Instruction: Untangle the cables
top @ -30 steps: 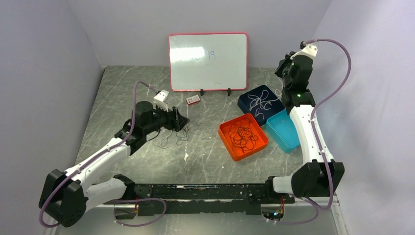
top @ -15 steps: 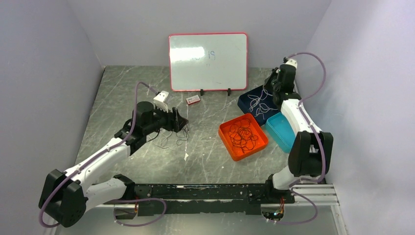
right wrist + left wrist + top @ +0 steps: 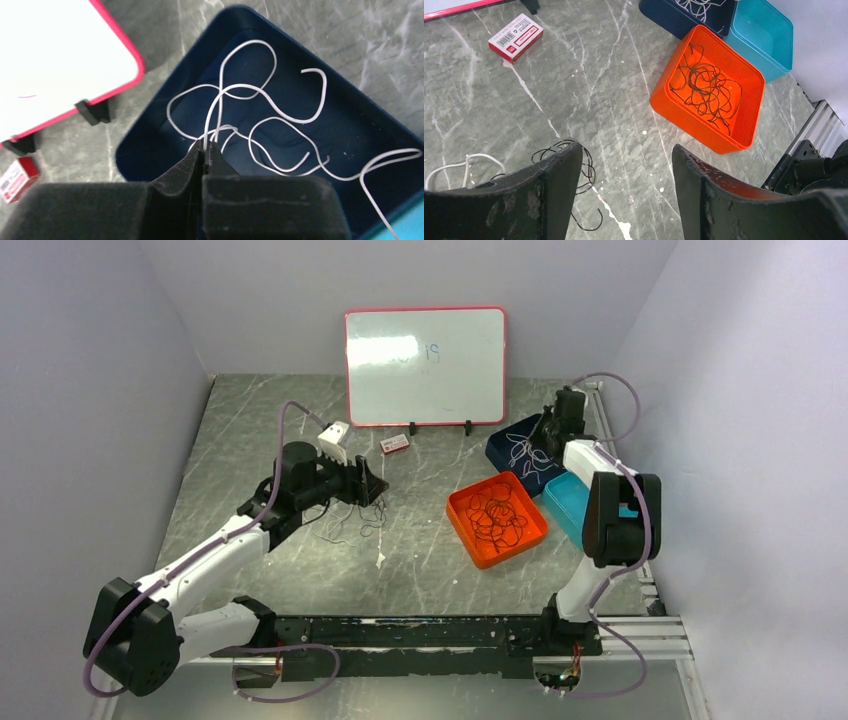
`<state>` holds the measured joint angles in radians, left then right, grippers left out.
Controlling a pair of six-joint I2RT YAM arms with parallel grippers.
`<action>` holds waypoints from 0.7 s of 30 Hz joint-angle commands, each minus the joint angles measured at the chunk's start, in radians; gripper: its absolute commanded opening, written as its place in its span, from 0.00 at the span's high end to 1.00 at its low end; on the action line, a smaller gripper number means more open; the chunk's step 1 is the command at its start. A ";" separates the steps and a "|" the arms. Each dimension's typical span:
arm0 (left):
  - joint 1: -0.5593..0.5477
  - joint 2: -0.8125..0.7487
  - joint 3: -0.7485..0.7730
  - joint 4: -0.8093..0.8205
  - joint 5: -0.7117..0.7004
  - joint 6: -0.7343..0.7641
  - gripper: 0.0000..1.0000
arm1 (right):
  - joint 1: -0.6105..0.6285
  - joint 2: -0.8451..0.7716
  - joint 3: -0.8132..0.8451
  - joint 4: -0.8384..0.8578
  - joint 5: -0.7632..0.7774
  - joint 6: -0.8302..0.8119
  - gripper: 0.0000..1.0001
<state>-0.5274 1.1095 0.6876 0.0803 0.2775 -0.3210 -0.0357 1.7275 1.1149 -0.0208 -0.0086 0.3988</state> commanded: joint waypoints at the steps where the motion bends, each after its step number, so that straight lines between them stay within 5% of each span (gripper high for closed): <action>1: -0.004 -0.004 0.032 0.012 0.021 0.006 0.30 | -0.009 0.083 0.057 -0.059 -0.011 -0.022 0.96; 6: -0.004 -0.021 0.019 0.007 0.012 0.003 0.29 | -0.009 0.082 0.073 -0.067 -0.013 -0.035 0.69; 12: -0.005 -0.026 0.010 0.004 0.013 0.005 0.29 | -0.009 0.006 0.104 -0.101 0.003 -0.047 0.53; 17: -0.004 -0.025 0.007 -0.004 -0.013 0.007 0.29 | -0.009 -0.049 0.133 -0.161 0.084 -0.072 0.31; 21: -0.003 -0.032 -0.001 -0.010 -0.070 -0.003 0.29 | -0.009 -0.094 0.145 -0.186 0.108 -0.088 0.28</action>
<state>-0.5274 1.1015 0.6880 0.0757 0.2680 -0.3210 -0.0364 1.6844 1.2339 -0.1600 0.0505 0.3397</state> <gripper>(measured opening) 0.708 0.715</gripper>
